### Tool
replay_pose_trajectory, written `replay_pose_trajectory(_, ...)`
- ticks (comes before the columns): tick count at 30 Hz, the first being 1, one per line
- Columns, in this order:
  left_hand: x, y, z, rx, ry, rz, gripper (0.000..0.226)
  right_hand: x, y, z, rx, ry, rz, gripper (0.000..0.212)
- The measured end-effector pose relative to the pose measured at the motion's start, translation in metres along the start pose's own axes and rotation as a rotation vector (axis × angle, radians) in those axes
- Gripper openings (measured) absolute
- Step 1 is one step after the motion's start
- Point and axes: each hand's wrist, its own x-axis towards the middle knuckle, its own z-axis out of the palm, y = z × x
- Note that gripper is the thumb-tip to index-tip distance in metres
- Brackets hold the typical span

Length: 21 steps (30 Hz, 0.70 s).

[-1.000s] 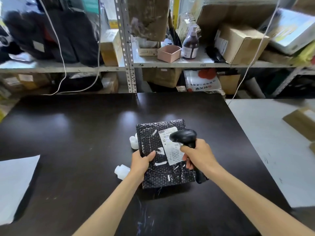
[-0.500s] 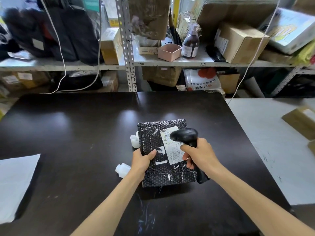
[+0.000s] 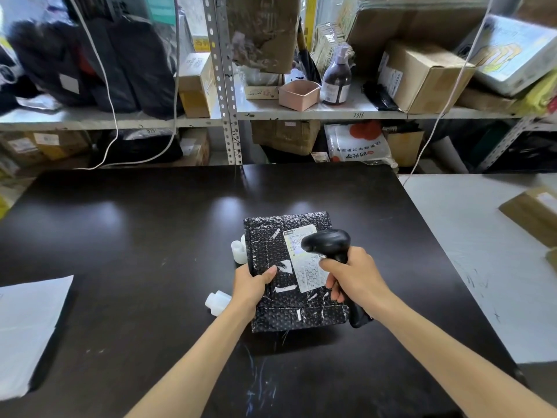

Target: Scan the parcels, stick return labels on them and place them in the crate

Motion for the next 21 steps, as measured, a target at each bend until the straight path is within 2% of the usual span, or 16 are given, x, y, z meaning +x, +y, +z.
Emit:
replay_pose_trajectory(5,-0.002,0.002,0.001,0.010,0.006,-0.008,0.009,0.002,0.005,0.001,0.033,0.013,0.003,0.012)
replay_pose_trajectory(9,-0.004,0.001,0.005,0.029,0.017,-0.011,0.017,0.011,0.015,-0.001,0.086,0.092,0.014,0.011)
replay_pose_trajectory(14,-0.006,-0.004,0.020,0.208,0.099,0.053,0.021,0.045,0.043,-0.022,0.072,0.228,0.116,0.017)
replay_pose_trajectory(21,-0.006,-0.009,0.046,0.617,0.183,0.037,0.054,0.088,0.097,-0.049,-0.299,0.210,0.242,0.051)
